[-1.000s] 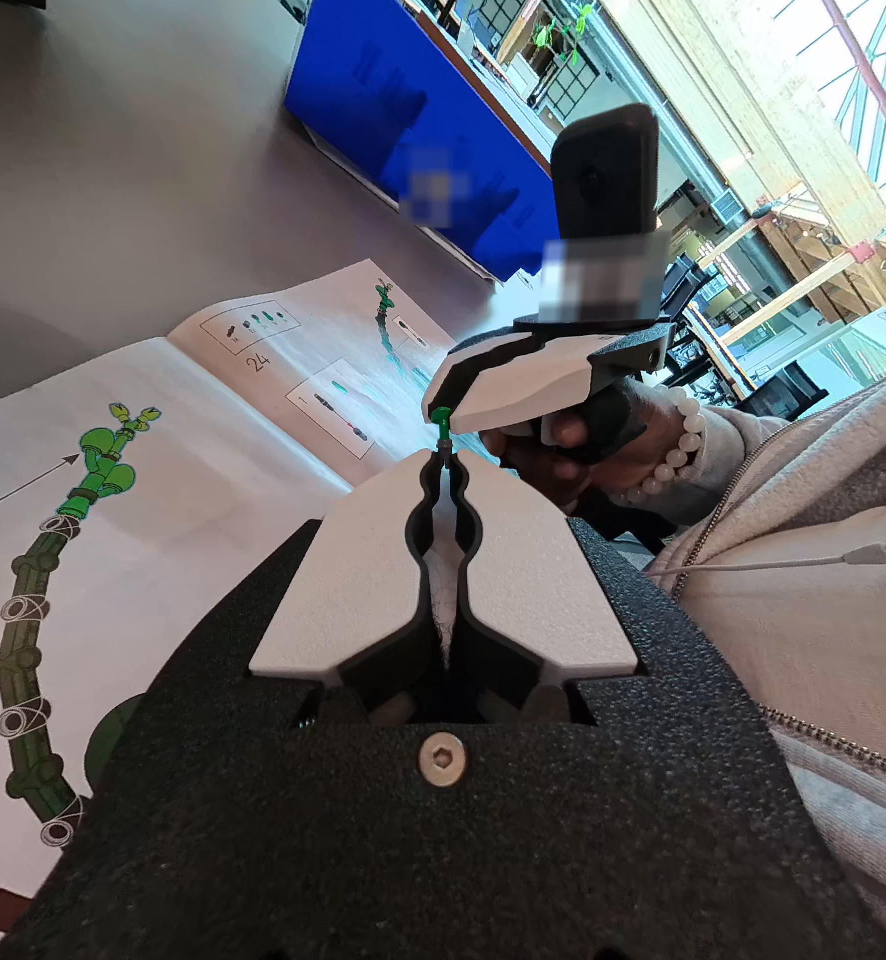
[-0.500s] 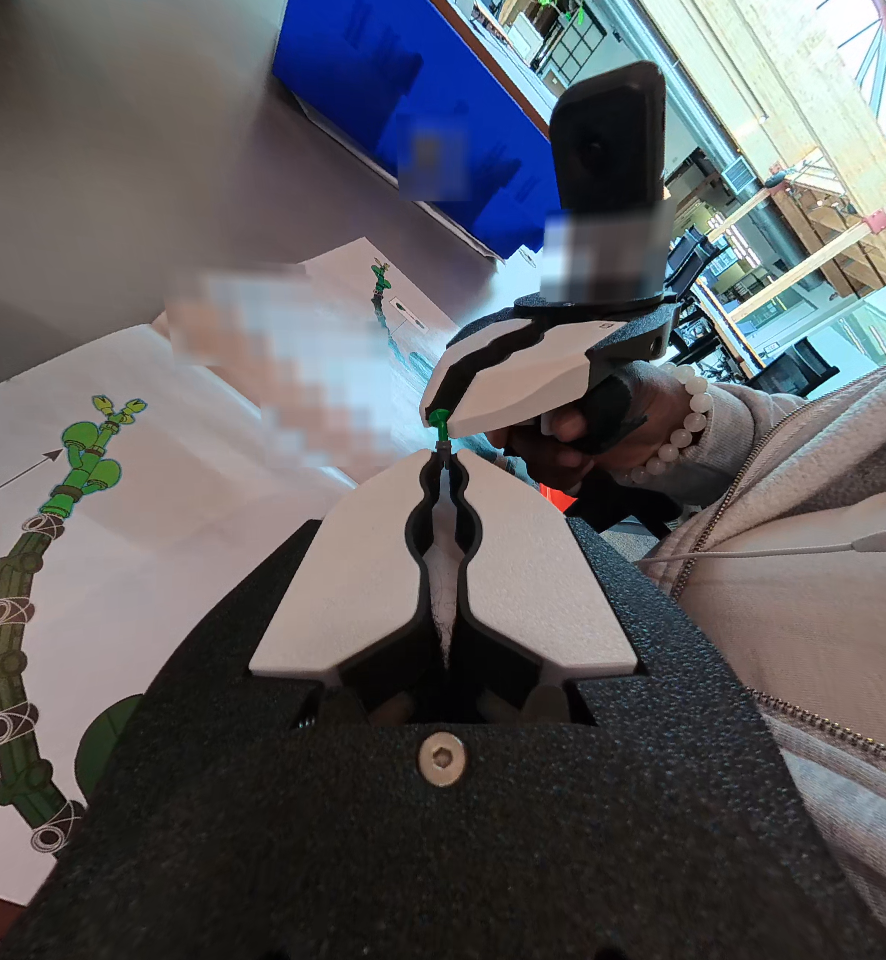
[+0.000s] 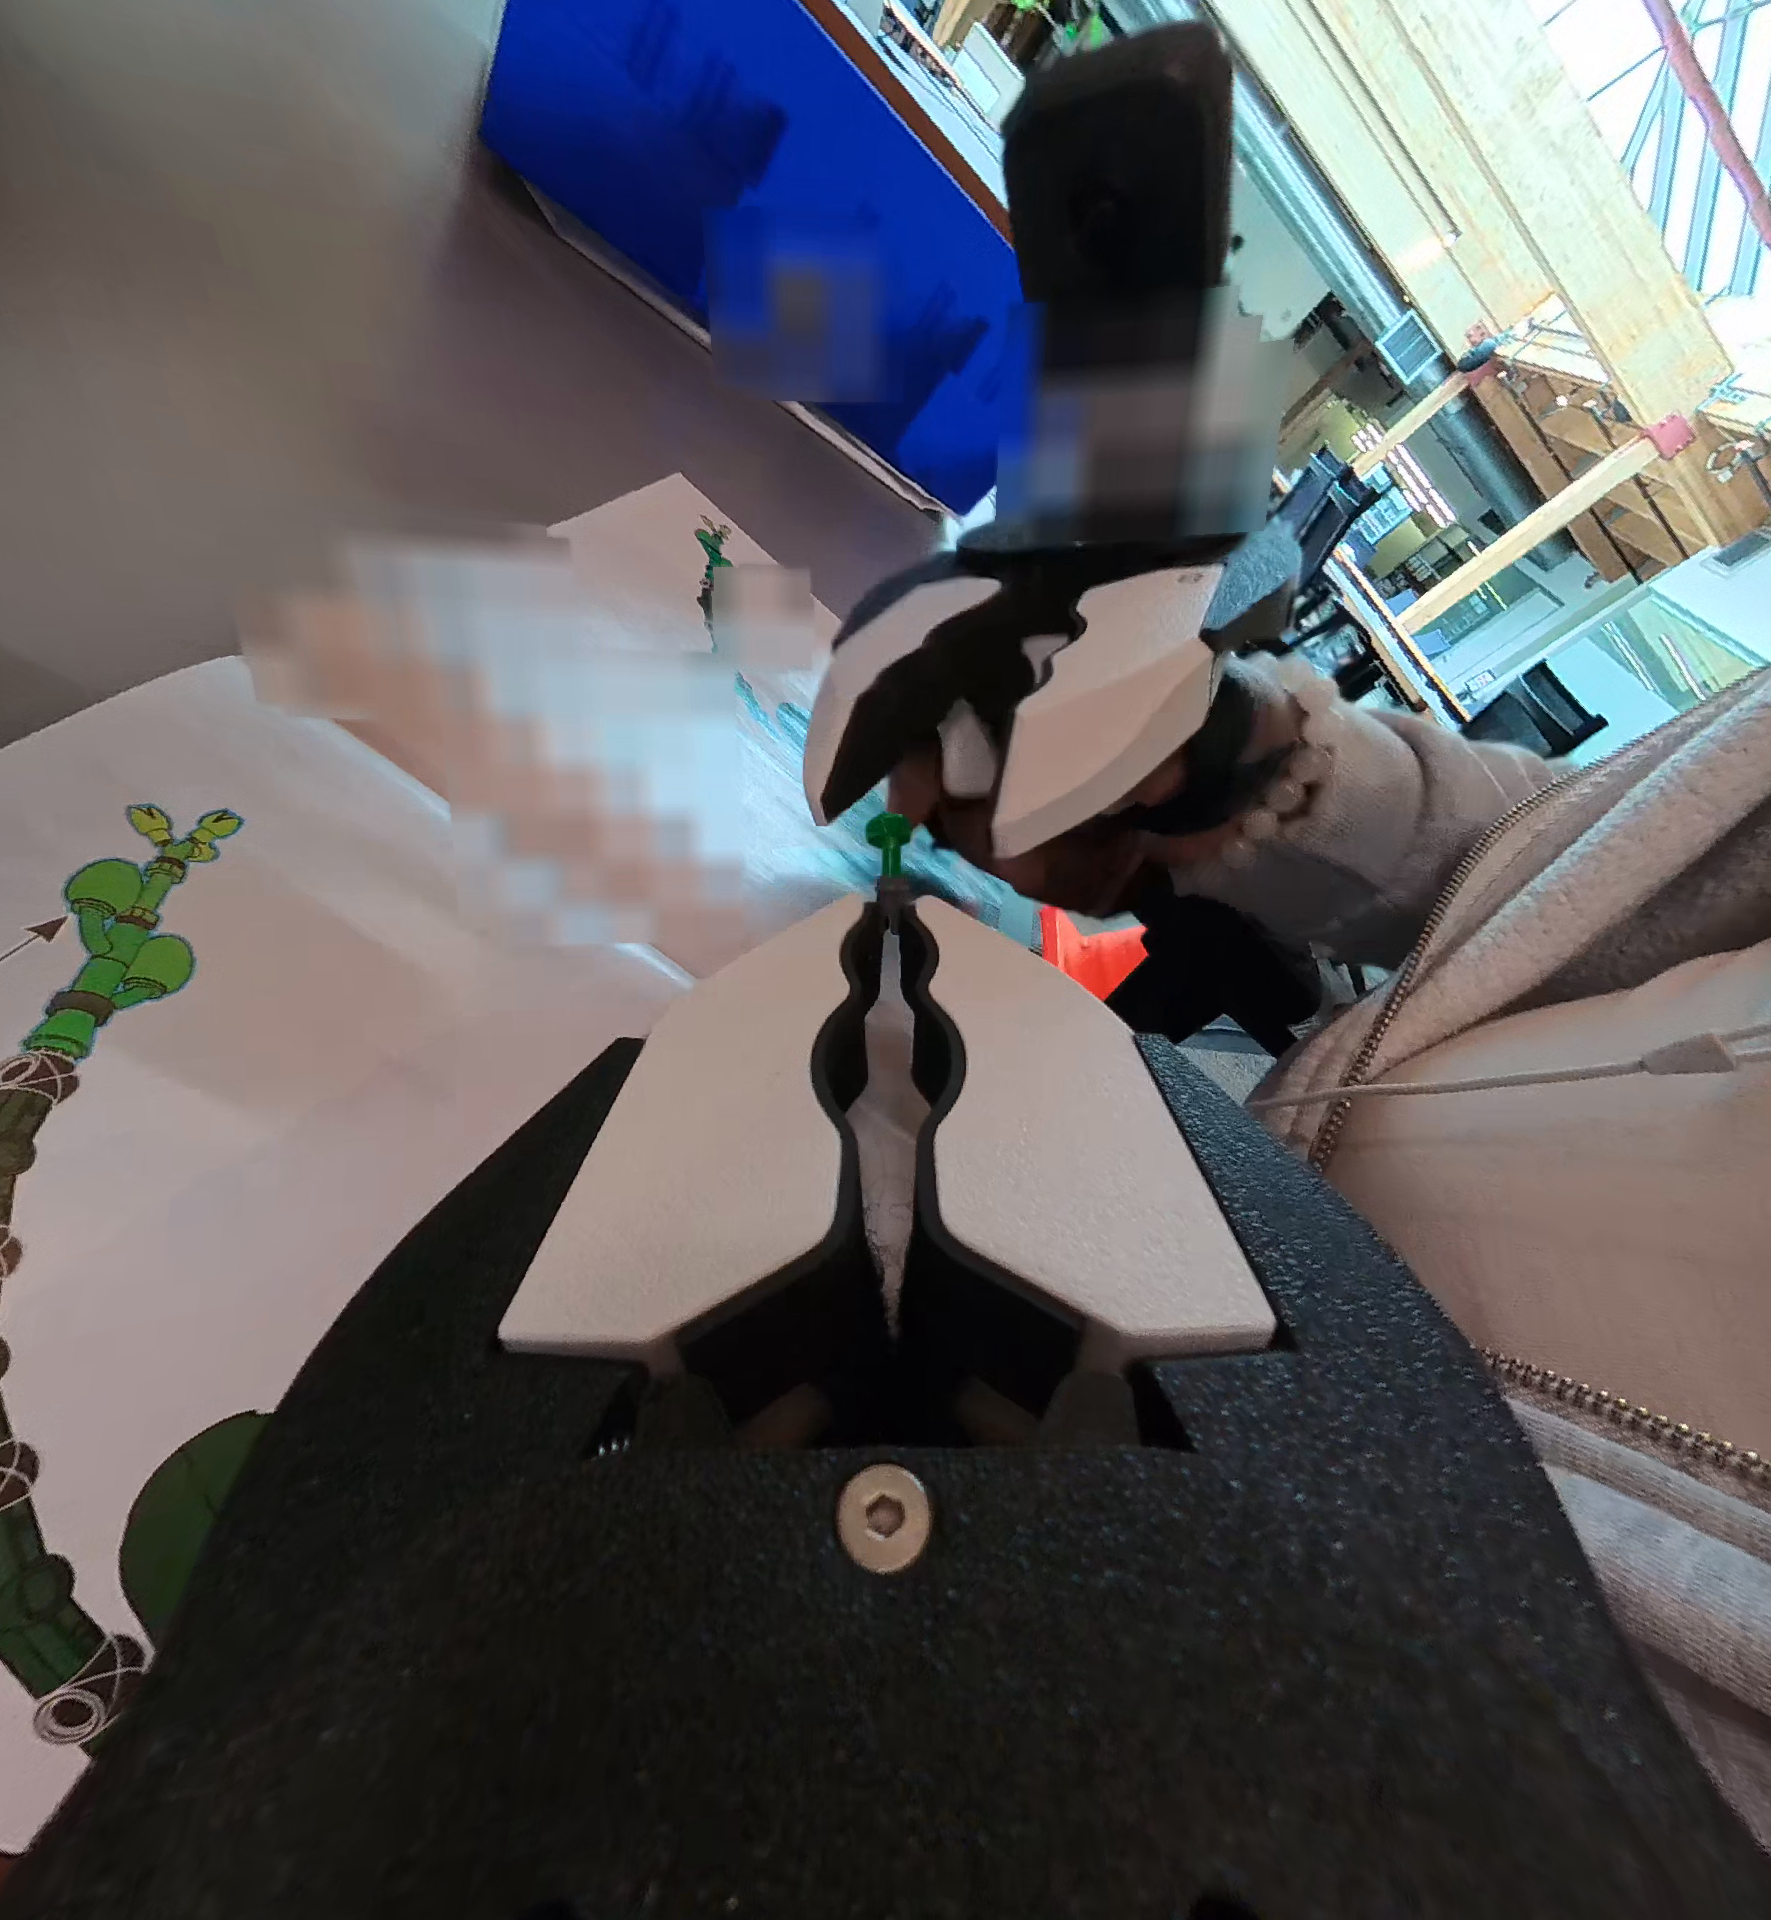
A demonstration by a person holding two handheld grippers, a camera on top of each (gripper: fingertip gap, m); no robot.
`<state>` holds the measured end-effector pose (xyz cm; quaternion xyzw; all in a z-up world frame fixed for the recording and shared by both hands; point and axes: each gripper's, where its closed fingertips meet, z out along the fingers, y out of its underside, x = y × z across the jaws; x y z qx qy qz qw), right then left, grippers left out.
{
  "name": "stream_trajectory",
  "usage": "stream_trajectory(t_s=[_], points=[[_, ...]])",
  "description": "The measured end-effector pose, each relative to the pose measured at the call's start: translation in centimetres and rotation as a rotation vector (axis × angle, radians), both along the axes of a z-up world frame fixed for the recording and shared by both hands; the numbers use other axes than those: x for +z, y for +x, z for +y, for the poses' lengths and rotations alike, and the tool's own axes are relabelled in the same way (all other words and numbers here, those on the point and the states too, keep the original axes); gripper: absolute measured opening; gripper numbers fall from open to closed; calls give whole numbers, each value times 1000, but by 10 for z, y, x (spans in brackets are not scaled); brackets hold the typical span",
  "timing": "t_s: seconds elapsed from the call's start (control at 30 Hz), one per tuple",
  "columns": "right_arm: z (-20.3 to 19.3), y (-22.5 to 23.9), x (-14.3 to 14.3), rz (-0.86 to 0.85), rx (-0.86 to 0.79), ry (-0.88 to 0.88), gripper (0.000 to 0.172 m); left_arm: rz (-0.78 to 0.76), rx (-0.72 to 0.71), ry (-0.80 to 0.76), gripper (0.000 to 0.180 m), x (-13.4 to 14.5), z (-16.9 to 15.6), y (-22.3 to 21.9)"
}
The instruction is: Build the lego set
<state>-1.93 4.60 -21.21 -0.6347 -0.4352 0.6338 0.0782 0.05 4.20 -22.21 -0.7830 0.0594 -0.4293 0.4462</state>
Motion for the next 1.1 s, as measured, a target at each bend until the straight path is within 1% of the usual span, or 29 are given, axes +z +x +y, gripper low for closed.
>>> stream_trajectory(t_s=[0.07,0.1,0.13,0.2,0.23,0.27,0.37,0.43,0.53,0.63,1.1], points=[[-2,4,7,42,125,46,35,-7,-60,5,2,1,-6,5],[-1,7,11,64,201,99,33,-6,-94,4,3,1,-9,8],[1,11,11,78,281,189,29,-2,-124,7,2,1,-12,10],[2,19,-1,61,440,405,25,33,-173,4,2,-2,-18,12],[0,22,-6,47,519,465,28,49,-194,7,2,-3,-21,12],[-6,24,-7,57,596,485,29,66,-206,5,2,-4,-23,12],[-15,22,-7,116,704,535,18,107,-241,-9,2,-9,-26,15],[-20,22,-10,130,758,550,15,121,-255,-18,2,-11,-27,17],[-23,24,-19,150,815,579,17,116,-262,-23,2,-11,-27,17],[-22,20,-16,207,800,582,7,107,-261,-30,2,-11,-26,17],[-25,26,-23,196,842,598,3,160,-283,-65,2,-18,-29,20]])
